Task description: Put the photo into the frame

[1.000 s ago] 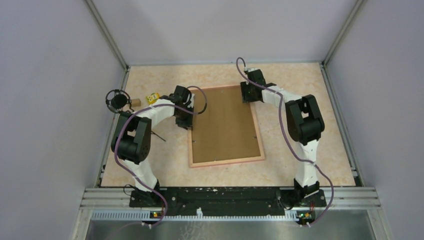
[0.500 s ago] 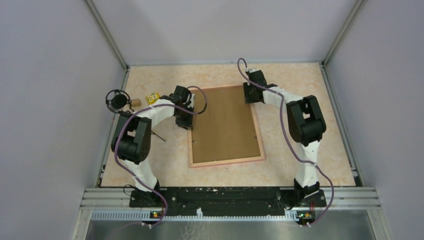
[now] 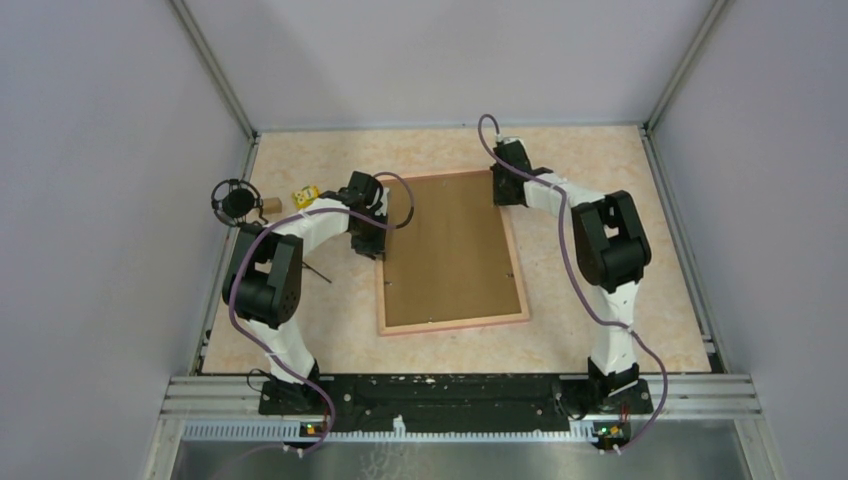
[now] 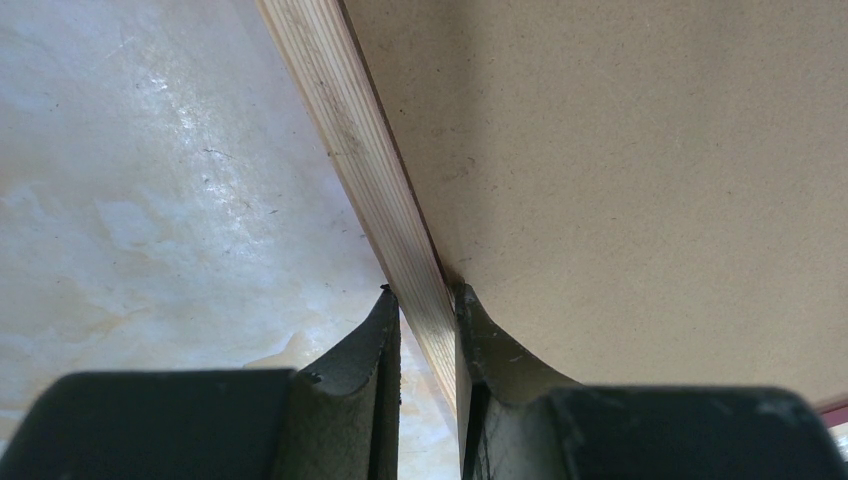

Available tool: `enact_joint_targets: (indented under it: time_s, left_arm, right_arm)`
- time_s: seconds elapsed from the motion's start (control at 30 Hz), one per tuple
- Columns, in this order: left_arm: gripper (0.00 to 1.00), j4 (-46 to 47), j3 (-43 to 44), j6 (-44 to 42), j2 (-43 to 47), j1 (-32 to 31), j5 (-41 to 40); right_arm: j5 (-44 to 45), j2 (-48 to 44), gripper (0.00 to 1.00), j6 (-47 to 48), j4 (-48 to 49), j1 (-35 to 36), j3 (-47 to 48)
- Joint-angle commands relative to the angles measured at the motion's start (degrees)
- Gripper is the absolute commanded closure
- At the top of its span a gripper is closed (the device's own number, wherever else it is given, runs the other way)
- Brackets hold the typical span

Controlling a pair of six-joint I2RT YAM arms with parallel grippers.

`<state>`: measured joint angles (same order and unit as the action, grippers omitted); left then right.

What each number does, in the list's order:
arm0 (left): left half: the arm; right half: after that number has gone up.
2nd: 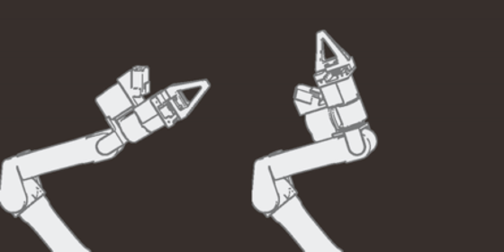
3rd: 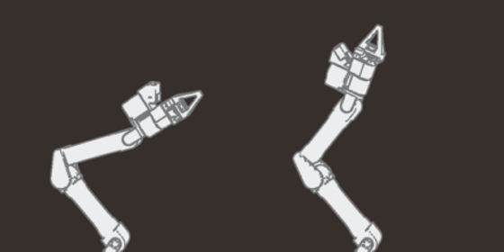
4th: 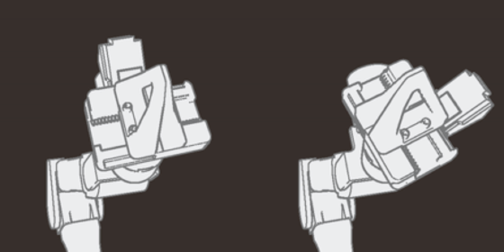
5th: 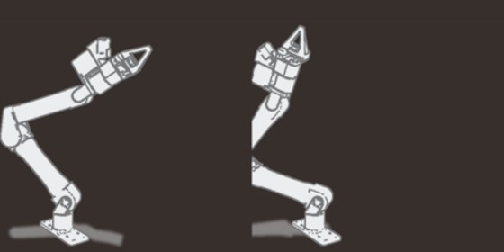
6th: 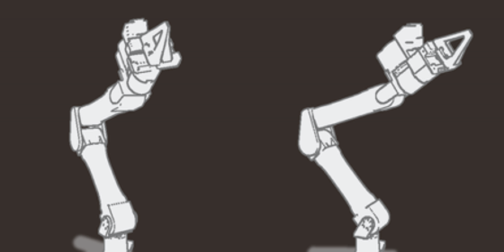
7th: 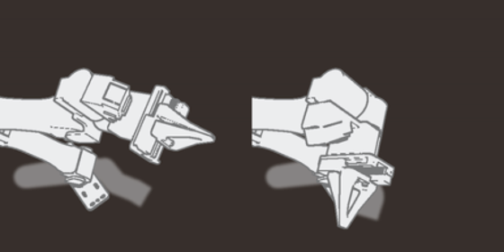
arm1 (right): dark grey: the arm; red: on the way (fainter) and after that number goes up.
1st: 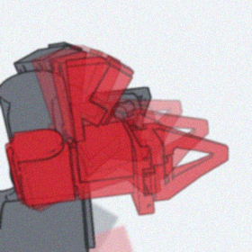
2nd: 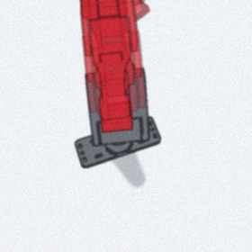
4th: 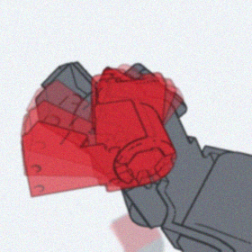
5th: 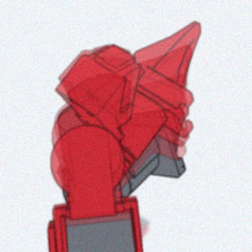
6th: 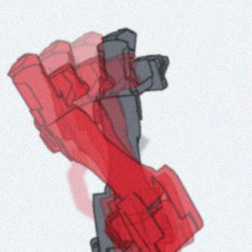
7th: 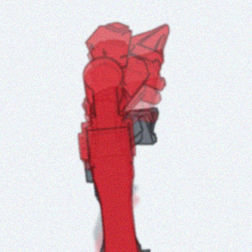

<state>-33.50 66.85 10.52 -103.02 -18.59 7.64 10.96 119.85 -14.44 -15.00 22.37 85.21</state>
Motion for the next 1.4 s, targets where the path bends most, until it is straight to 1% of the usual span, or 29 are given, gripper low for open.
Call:
enact_joint_targets:
  time_s: [0.0,0.03,0.1,0.23,0.27,0.37,0.43,0.53,0.6,0.63,0.67,0.7,0.73,0.77,0.8,0.83,0.9,0.93,0.97,1.07,1.17,1.3,1.37]
  left_arm:
    - [0.95,-2.3,-1.8,-3.1,-1.3,-1.1,2.6]
    - [0.95,-2.3,-1.8,-3.0,-1.4,-1.1,2.5]
    - [0.95,-2.3,-1.7,-3.0,-1.6,-1.0,2.1]
    - [0.93,-1.6,-0.8,-1.6,-3.1,-1.0,1.5]
    - [0.92,-1.3,-0.5,-0.5,-4.0,-1.0,2.3]
    - [0.92,-1.2,2.1,3.3,-7.2,-1.4,5.4]
    - [0.90,-0.5,5.0,4.6,-9.8,-1.4,3.3]
    - [0.91,-3.9,14.5,5.8,-15.8,-1.4,-1.2]
    - [0.90,-4.8,20.3,5.9,-18.5,-1.4,-3.7]
    - [0.88,-6.7,24.0,5.8,-19.7,-1.4,-5.6]
    - [0.83,-8.4,27.2,5.8,-20.2,-1.4,-7.8]
    - [0.77,-9.2,29.2,5.5,-19.7,-1.5,-9.7]
    - [0.69,-9.2,29.2,5.3,-18.2,-1.5,-11.2]
    - [0.61,-9.2,28.3,5.1,-16.0,-1.5,-12.2]
    - [0.52,-9.2,26.9,4.9,-12.5,-1.5,-12.7]
    - [0.44,-9.2,24.9,4.9,-9.1,-1.5,-12.8]
    - [0.29,-8.9,19.8,4.9,-2.1,-2.0,-10.5]
    - [0.24,-9.0,17.0,5.2,1.8,-2.3,-9.5]
    - [0.22,-9.0,13.9,5.8,5.3,-2.9,-8.5]
    - [0.18,-8.8,3.0,9.6,16.4,-5.6,-3.5]
    - [0.17,-7.7,-8.9,18.3,26.3,-10.4,0.5]
    - [0.17,-6.3,-20.1,35.4,36.1,-16.9,1.1]
    - [0.19,-3.7,-26.2,45.3,39.8,-20.3,1.8]
  right_arm:
    - [-0.9,1.2,0.97,-3.7,-9.5,1.9,-0.5]
    - [-0.9,0.8,1.00,-4.7,-10.8,1.9,-0.6]
    - [-1.8,-1.4,1.00,-7.2,-11.2,1.9,-3.0]
    - [-6.3,-7.9,1.00,-11.9,-4.1,0.5,-13.2]
    - [-7.2,-9.2,1.00,-13.2,-1.3,-0.4,-15.8]
    - [-8.1,-13.5,1.00,-17.4,2.5,-3.1,-23.0]
    - [-7.9,-18.0,1.00,-20.9,7.2,-3.4,-30.0]
    - [-12.3,-26.6,1.00,-26.8,17.8,-3.0,-41.9]
    - [-15.6,-30.9,1.00,-28.3,20.8,-2.4,-46.6]
    - [-16.5,-32.8,0.98,-28.4,20.9,-2.3,-48.1]
    - [-16.7,-35.1,0.92,-27.8,20.4,-2.3,-49.3]
    - [-15.6,-37.3,0.80,-26.9,19.1,-2.3,-49.8]
    - [-13.7,-39.3,0.66,-25.4,16.9,-2.3,-49.7]
    - [-10.9,-41.1,0.56,-23.2,13.7,-2.4,-48.6]
    - [-7.8,-42.7,0.44,-20.7,10.2,-2.4,-47.3]
    - [-5.3,-43.9,0.36,-18.2,7.9,-2.5,-45.8]
    - [-2.1,-44.5,0.24,-13.4,5.3,-2.5,-42.9]
    - [-1.3,-44.1,0.19,-11.1,4.7,-2.5,-41.3]
    - [-1.3,-43.1,0.15,-9.2,4.6,-2.5,-39.7]
    - [-2.3,-37.5,0.12,-3.6,2.5,-2.6,-31.9]
    - [-2.4,-30.3,0.08,0.7,2.6,-2.9,-23.0]
    - [-4.2,-20.2,0.07,2.7,1.0,-4.5,-11.4]
    - [-4.7,-16.0,0.07,3.7,-0.1,-4.9,-7.3]
